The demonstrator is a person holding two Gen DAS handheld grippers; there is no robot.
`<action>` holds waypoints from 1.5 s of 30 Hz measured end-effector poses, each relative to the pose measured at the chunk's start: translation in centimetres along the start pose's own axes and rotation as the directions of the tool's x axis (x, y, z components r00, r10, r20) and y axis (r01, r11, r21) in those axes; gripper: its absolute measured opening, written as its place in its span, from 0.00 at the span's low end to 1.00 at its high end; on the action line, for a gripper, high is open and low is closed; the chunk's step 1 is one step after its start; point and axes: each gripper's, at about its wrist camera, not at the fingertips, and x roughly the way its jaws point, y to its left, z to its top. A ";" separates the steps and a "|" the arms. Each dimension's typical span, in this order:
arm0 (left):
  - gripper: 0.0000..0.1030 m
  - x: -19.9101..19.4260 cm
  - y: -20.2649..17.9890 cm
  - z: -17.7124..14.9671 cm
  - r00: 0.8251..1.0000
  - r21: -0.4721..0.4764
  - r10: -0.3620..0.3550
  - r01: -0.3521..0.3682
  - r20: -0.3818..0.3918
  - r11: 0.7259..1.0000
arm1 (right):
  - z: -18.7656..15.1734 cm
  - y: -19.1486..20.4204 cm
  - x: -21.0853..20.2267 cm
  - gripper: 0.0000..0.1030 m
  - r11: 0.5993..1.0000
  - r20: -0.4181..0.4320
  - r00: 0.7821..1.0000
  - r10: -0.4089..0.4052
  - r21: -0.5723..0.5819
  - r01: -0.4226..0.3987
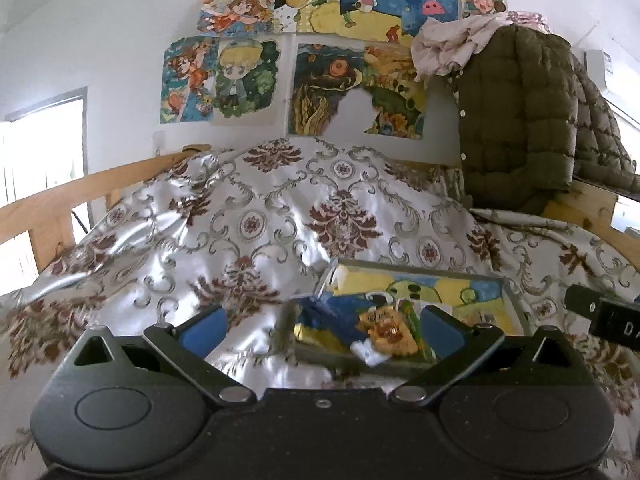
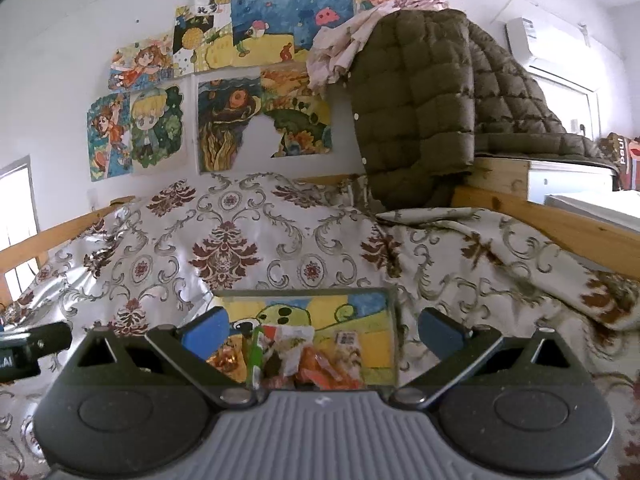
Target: Organize snacks
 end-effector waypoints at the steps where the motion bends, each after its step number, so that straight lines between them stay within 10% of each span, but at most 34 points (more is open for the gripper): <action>1: 0.99 -0.5 0.0 -0.3 1.000 0.000 -0.001 0.001 -0.003 1.000 | -0.2 -0.1 -0.7 1.00 1.000 0.001 1.000 0.002 0.001 -0.002; 22: 0.99 -7.1 -1.1 -7.4 0.996 0.086 -0.003 0.010 -0.089 0.996 | -5.7 -1.6 -10.1 1.00 1.000 -0.096 0.995 0.024 -0.018 -0.025; 45: 0.99 -6.8 0.0 -9.0 0.987 0.033 0.040 -0.035 -0.157 0.999 | -7.1 -1.5 -10.1 1.00 0.999 -0.195 0.981 0.022 -0.025 -0.027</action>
